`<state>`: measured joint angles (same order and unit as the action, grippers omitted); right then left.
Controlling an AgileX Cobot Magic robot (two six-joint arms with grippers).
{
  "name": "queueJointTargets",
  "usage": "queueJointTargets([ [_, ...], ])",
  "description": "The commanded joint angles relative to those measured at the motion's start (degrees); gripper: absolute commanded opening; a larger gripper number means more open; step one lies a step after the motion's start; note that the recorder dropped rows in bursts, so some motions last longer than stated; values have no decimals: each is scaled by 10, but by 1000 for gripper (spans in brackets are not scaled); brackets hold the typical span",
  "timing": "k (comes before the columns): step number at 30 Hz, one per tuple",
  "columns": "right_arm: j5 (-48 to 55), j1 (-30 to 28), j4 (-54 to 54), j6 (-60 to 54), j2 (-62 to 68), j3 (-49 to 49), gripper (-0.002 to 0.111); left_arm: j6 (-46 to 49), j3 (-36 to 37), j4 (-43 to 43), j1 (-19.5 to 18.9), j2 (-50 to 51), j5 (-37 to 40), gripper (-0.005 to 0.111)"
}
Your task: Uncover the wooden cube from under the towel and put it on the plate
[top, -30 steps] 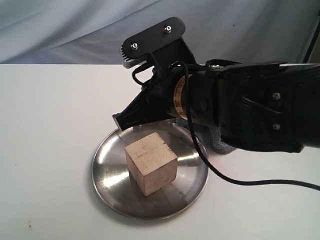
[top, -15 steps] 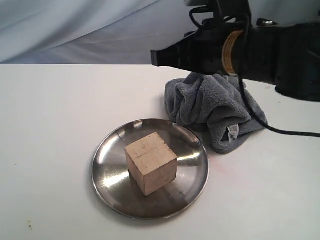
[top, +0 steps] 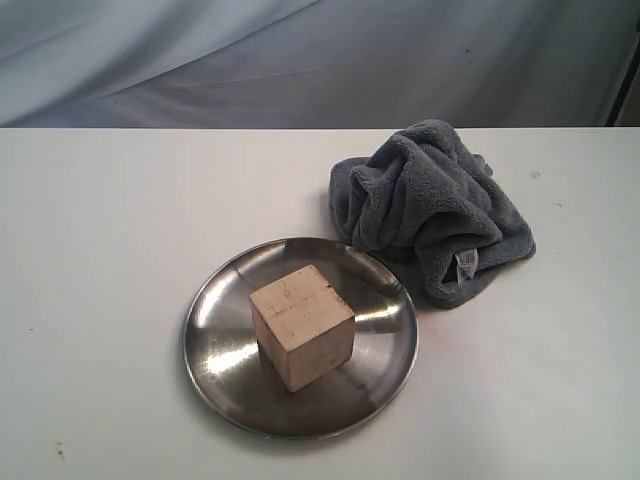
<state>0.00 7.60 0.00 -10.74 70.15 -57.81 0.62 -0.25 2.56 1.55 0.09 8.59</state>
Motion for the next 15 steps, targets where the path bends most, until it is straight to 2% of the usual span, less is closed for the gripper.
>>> queueJointTargets([
  [1, -40, -41, 47, -19, -91, 43, 0, -1, 3, 0, 0, -1, -2, 1],
  [7, -100, -79, 67, -33, -227, 133, 0, -1, 3, 0, 0, -1, -2, 1],
  [15, -89, -82, 72, -36, -345, 174, 0, -1, 3, 0, 0, -1, -2, 1],
])
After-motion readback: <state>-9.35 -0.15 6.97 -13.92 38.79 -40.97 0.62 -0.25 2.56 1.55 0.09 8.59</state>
